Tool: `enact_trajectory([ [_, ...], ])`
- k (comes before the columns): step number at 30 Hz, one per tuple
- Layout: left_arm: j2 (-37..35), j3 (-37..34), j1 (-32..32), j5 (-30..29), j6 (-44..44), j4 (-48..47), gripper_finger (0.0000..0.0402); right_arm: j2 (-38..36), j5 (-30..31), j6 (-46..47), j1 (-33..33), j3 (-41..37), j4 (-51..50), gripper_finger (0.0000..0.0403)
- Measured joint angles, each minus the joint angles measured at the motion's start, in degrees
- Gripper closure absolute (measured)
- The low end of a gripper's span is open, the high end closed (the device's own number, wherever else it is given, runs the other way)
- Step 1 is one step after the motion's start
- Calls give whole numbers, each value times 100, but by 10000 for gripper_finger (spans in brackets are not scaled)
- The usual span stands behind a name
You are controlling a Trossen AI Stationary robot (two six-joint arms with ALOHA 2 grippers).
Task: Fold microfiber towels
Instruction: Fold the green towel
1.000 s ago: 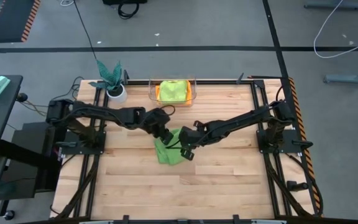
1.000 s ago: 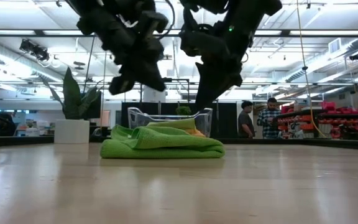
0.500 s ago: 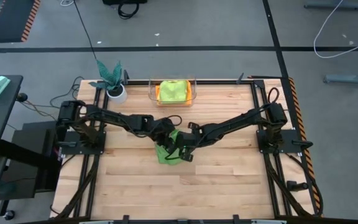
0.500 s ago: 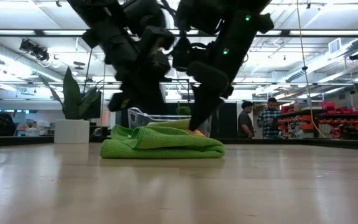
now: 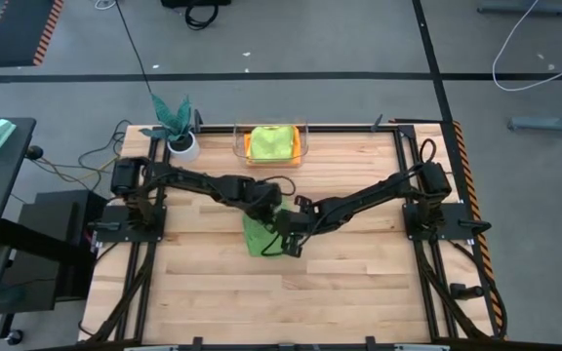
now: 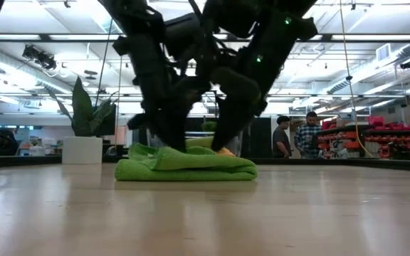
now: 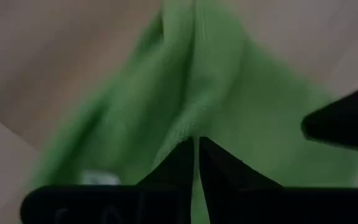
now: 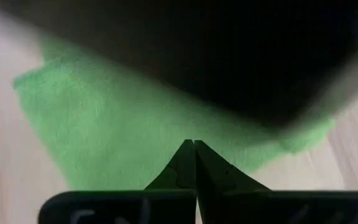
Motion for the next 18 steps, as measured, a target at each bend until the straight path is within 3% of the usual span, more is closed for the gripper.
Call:
enact_trajectory([
  [6,217,-22,16,42,73,-18,372,-6,23,-1,150,16,443,403],
  [18,217,-22,159,-80,91,-34,366,140,20,-309,176,-110,339,403],
])
